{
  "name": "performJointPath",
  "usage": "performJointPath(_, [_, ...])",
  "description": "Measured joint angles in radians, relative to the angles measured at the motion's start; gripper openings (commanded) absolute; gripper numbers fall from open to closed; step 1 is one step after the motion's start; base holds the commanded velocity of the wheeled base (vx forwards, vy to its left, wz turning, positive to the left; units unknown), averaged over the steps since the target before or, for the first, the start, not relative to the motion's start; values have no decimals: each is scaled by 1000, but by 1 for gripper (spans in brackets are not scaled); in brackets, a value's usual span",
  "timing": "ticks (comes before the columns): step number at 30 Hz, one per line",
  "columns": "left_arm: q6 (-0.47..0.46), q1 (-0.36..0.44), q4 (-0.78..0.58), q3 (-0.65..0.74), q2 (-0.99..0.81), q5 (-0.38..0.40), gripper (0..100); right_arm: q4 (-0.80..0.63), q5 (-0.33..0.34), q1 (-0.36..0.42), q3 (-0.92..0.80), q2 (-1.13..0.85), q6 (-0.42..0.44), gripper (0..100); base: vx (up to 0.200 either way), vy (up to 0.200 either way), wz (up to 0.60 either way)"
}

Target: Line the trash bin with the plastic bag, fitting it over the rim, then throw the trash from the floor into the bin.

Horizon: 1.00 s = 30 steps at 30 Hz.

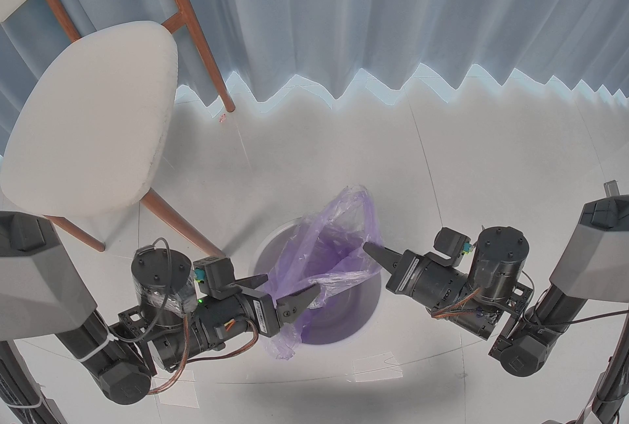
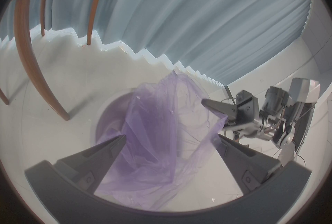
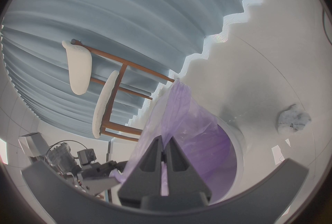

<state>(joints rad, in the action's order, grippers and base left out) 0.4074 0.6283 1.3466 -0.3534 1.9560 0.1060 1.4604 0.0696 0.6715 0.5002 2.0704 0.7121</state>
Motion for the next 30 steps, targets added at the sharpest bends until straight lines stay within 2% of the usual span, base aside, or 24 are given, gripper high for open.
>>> performJointPath(10, [0, -98, -1, -50, 15, 20, 100, 44, 30, -16, -43, 2, -3, 0, 0, 0, 0])
performJointPath(24, [-3, -138, 9, -87, 103, 21, 100, 84, 47, -29, -81, 3, -19, 0, 0, 0, 0])
performJointPath(25, [-3, -139, 6, -89, 105, 21, 0, 84, 47, -31, -80, 3, -19, 0, 0, 0, 0])
performJointPath(30, [-3, -140, -9, -113, 108, 22, 0, 84, 66, -42, -63, 4, -15, 0, 0, 0, 0])
